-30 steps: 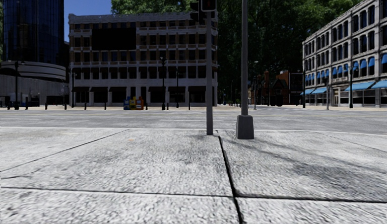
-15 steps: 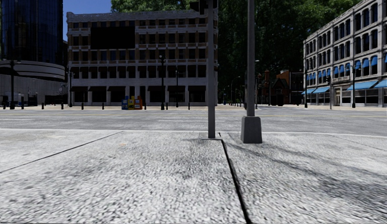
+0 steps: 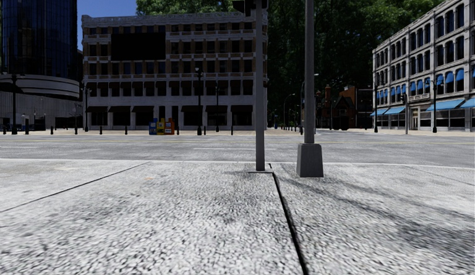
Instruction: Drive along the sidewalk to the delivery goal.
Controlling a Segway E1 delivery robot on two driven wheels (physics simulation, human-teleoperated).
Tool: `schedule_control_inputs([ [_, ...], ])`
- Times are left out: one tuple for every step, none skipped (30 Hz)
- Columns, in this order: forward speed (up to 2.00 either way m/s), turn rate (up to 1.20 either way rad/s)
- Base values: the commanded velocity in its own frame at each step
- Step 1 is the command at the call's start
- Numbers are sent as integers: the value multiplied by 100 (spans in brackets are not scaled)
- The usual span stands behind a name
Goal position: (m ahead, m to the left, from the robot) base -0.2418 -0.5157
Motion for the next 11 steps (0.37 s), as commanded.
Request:
schedule_control_inputs([
  [0,0],
  [0,0],
  [0,0],
  [0,0],
  [0,0],
  [0,0],
  [0,0],
  [0,0],
  [0,0],
  [0,0],
  [0,0],
])
